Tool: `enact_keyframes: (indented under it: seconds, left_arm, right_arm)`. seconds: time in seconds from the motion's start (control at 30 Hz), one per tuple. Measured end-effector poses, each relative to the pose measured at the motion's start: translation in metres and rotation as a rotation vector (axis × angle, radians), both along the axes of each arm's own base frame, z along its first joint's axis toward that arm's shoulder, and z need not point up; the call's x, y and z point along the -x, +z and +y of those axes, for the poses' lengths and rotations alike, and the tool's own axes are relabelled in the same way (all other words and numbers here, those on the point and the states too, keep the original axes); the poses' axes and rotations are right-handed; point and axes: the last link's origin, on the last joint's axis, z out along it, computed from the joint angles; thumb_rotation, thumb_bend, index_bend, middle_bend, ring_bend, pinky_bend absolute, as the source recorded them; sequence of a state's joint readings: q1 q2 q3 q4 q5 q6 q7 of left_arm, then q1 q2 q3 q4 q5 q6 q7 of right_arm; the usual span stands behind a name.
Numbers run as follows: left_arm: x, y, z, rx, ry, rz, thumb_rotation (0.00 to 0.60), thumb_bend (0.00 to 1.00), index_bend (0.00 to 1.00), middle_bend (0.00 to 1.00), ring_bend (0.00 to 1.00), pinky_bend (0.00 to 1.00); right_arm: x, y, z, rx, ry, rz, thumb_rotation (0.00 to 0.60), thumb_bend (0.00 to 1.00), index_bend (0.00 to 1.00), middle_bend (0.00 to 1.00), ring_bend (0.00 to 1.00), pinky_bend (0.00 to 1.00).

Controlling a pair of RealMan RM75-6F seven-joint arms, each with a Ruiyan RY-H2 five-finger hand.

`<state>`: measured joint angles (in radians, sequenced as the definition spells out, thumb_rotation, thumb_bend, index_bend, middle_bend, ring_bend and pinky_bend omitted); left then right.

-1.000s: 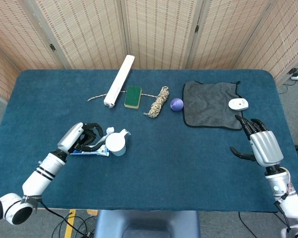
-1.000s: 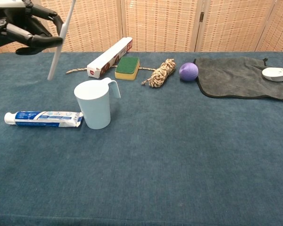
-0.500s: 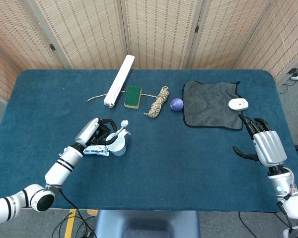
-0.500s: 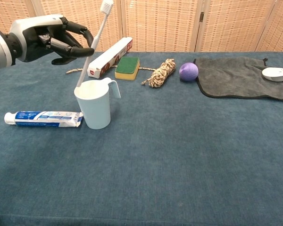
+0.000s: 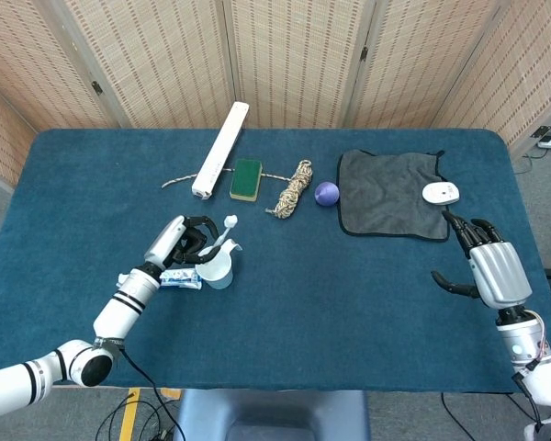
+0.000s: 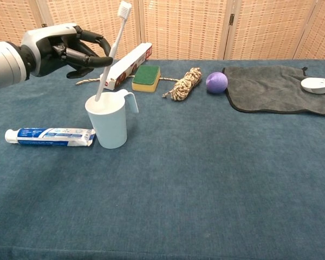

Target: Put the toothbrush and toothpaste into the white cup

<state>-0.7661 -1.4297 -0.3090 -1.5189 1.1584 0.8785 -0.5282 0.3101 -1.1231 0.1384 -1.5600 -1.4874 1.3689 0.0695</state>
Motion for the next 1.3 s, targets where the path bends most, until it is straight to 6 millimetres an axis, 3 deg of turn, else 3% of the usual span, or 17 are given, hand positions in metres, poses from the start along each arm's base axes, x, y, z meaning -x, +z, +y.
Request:
enact_keyframes:
  seconds: [0.37,0.6,0.7,1.03,1.3]
  left_arm:
    - [0.017,-0.008,-0.005,-0.026,-0.008,0.073,0.600,0.42,0.60,0.96,0.77,0.84]
    - [0.027,-0.006,-0.012,-0.026,-0.038,0.136,0.600,0.40,0.43,0.88,0.70,0.78]
    - [0.032,-0.005,-0.015,-0.034,-0.049,0.164,0.600,0.39,0.40,0.87,0.69,0.78]
    - [0.054,0.023,-0.024,-0.106,-0.043,0.196,0.600,0.39,0.37,0.87,0.69,0.78]
    - [0.090,0.054,-0.032,-0.164,-0.028,0.348,0.600,0.39,0.38,0.87,0.70,0.78]
  right_arm:
    - [0.001,0.000,0.000,0.001,0.000,-0.001,0.600,0.16,0.00,0.19,0.31,0.20]
    - [-0.001,-0.001,-0.002,-0.002,0.004,-0.001,0.600,0.16,0.00,0.19,0.31,0.20]
    - [-0.003,-0.002,-0.002,-0.003,0.009,-0.002,0.600,0.16,0.00,0.19,0.31,0.20]
    - [-0.005,-0.001,-0.002,0.005,0.020,-0.008,0.600,0.16,0.00,0.19,0.32,0.20]
    - [-0.006,-0.002,-0.003,0.004,0.027,-0.011,0.600,0.16,0.00,0.19,0.32,0.20]
